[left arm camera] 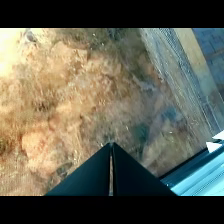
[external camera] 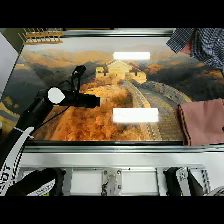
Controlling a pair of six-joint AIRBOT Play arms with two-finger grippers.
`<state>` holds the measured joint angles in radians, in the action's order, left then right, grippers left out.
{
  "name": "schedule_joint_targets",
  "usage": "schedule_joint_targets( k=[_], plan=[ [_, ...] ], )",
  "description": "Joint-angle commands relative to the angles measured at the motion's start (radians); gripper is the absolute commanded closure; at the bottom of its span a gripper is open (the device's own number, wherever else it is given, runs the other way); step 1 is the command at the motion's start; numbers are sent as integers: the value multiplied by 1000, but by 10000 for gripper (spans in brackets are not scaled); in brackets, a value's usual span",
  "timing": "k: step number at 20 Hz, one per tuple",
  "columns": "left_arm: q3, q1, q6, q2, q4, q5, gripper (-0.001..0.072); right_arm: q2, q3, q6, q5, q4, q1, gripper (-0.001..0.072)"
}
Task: Fold the clothes and pants, and hang the long-sleeved shirts on hangers.
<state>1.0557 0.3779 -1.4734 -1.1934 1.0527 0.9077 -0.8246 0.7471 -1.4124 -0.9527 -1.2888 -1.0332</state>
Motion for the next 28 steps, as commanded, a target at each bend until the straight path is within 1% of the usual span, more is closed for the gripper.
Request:
schedule_joint_targets(
  k=[1, 3, 4, 7, 9, 11, 13, 14, 15, 16, 17, 28],
  plan=[
    [0, 1, 0, 1, 0, 7, 702, 151, 18, 105, 50, 163, 145, 175],
    [0, 1, 0, 1, 0, 8, 702, 164, 18, 183, 22, 288, 341, 175],
    [0, 1, 0, 1, 0, 8, 702, 163, 16, 195, 19, 318, 451, 175],
    [0, 1, 0, 1, 0, 8, 702, 157, 6, 195, 43, 321, 798, 175],
    [0, 1, 0, 1, 0, 8, 702, 139, 5, 195, 74, 314, 981, 175],
    [0, 0, 0, 1, -1, 7, 702, 116, 5, 195, 87, 314, 1106, 178],
    [0, 1, 0, 1, -1, 7, 702, 92, 5, 194, 84, 314, 1179, 180],
    [0, 1, 0, 1, -1, 7, 702, 82, 5, 194, 84, 315, 1200, 200],
    [0, 1, 0, 1, -1, 7, 702, 75, 5, 194, 84, 315, 1213, 329],
    [0, 1, 0, 1, -1, 7, 702, 71, 5, 194, 81, 318, 1217, 525],
    [0, 0, 0, 1, -1, 7, 702, 69, 5, 193, 81, 317, 1217, 692],
    [0, 1, 0, 1, -1, 7, 702, 69, 5, 194, 81, 318, 1217, 687]
  ],
)
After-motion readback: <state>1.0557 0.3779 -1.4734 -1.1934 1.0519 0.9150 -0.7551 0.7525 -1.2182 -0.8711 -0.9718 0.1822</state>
